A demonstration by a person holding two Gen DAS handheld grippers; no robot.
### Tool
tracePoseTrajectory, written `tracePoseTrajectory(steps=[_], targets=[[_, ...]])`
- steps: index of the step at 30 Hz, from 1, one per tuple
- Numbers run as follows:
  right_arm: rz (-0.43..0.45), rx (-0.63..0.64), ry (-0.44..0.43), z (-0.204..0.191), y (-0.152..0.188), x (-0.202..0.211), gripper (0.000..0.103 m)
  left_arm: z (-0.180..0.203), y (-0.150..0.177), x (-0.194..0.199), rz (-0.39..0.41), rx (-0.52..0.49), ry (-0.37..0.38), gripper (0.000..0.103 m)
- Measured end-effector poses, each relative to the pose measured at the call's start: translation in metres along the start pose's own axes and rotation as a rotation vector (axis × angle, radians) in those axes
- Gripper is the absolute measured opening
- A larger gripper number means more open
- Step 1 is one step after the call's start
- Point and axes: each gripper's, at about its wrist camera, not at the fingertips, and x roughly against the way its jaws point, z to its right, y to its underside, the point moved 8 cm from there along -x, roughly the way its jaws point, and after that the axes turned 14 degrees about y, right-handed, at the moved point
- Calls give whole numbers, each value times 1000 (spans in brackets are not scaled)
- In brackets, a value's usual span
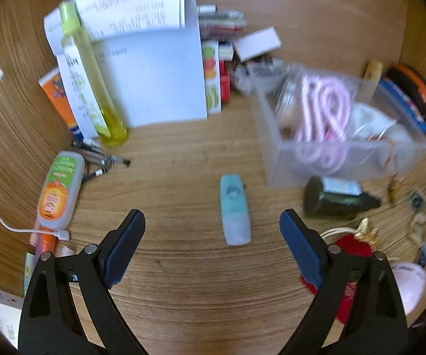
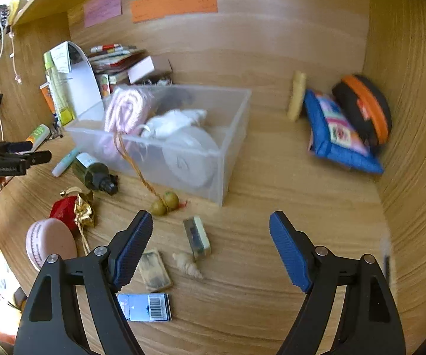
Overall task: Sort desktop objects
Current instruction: 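Grasp the teal bottle with the left gripper while the right grasps a small card, then carry the teal bottle into the clear box with the left gripper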
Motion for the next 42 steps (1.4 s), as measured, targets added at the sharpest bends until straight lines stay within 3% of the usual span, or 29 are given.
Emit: tracePoseTrajectory(steps=[5,7,11,12,14,20,25,27,29,35,42], targets=[[-66,18,-29,-6,12,-19,79,-2,6,-18,-24,9,1,92],[-70,25,-34,-9,14,-22,78,-2,5,-22,-33,10,2,77],[-52,54,-36,-14,10,-23,75,-1,4,-28,-42,16,11,72],[-53,59,-38,-14,9,-24,73,0,3,-29,-41,13,15,71],[-64,72,-49,-16,9,-27,58,0,2,-32,-40,12,15,65],[-104,82,-77,-19,13,-37,38,0,1,-42,-55,11,18,54],[-133,67,-136,-23,13,-40,36,-5,-2,-50,-51,38,17,53],[-136,75,-129,-23,13,-41,32,-6,-3,-51,-47,54,37,47],[-144,82,-125,-24,15,-43,21,-7,-3,-51,-40,54,31,41],[-136,96,-103,-23,19,-44,15,-7,-1,-50,-19,48,34,25],[-110,88,-92,-18,16,-42,15,-10,2,-47,-3,73,41,25]])
